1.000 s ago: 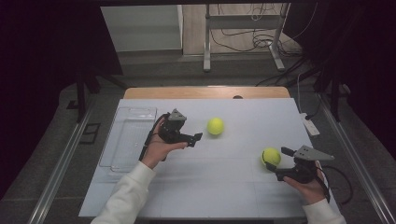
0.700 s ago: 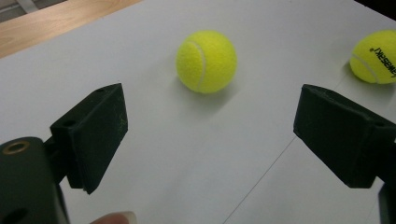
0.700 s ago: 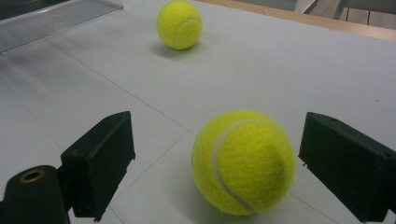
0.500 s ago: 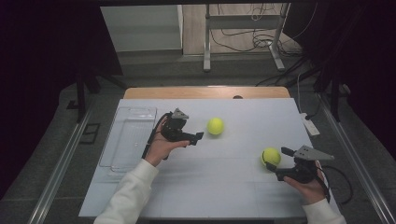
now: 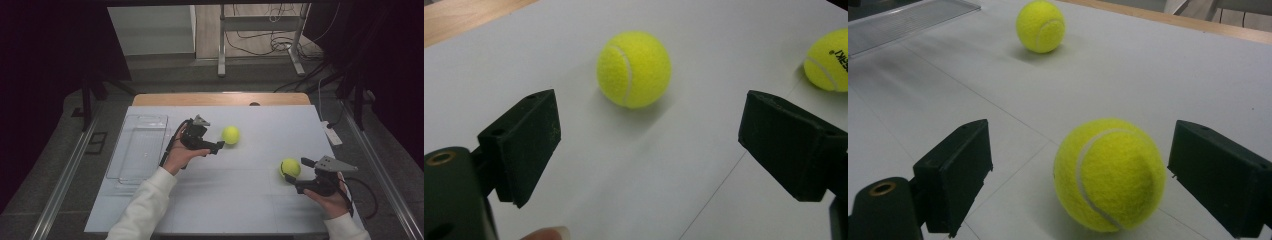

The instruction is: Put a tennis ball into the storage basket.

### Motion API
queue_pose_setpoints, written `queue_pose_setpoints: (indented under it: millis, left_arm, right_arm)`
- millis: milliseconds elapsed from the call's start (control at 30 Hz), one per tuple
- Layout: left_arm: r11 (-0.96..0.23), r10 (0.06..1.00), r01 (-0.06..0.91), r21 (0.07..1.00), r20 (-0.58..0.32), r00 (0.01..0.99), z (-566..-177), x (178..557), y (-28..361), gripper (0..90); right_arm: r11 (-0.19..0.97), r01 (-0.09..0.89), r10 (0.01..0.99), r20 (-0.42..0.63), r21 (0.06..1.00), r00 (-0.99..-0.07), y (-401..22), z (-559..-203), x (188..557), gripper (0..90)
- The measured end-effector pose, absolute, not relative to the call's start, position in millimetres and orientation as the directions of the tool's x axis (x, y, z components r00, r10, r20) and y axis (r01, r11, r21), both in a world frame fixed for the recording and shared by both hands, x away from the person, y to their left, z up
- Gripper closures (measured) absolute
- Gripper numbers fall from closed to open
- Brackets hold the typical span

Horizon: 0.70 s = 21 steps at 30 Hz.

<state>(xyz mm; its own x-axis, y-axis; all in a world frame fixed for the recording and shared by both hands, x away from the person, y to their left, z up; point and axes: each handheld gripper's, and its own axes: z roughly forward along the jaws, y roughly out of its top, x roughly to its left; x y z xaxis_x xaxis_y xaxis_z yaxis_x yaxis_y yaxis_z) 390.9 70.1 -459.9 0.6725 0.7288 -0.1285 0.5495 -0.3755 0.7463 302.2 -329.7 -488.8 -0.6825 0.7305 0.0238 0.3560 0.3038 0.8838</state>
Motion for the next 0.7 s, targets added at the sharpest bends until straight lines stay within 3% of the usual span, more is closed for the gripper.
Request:
queue_pose_setpoints:
  millis: [700]
  left_arm:
    - [-0.406,0.720,0.550,0.730,-0.115,0.684,-465,412,45,11.0]
  right_arm:
    - [0.300,0.354,0.735,0.022,0.886,-0.677,-331,-488,302,11.0]
